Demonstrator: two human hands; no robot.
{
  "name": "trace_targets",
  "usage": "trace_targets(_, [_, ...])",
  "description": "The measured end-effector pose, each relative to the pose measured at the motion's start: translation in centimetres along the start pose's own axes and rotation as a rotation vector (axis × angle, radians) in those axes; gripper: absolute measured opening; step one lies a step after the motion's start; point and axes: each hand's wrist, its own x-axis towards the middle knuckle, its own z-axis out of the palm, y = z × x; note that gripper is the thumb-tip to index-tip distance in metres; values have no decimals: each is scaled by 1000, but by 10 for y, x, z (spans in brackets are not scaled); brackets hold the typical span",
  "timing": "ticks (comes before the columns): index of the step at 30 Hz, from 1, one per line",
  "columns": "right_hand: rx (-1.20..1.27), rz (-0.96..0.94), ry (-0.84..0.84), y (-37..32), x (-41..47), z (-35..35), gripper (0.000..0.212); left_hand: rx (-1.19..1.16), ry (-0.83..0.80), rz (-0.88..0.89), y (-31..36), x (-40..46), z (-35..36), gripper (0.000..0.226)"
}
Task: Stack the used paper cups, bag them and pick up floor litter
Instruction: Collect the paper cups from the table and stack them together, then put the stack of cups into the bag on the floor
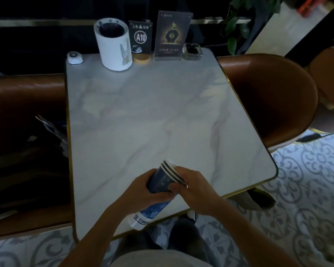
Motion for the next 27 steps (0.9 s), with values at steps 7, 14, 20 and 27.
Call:
trace_targets(7, [-22, 59, 144, 15, -34, -19, 8, 92, -59, 19, 0, -3, 27, 50])
trace_targets(14, [57, 123, 337, 53, -93, -68, 17, 185, -25, 45, 8, -3, 74, 34])
trace_targets(20, [84, 141, 476, 91, -177, -111, 14, 66, 22, -21, 23, 2, 152, 24])
trace_targets(27, [181, 237, 567, 159, -292, -136, 11, -146, 9, -167, 31, 2, 265, 16])
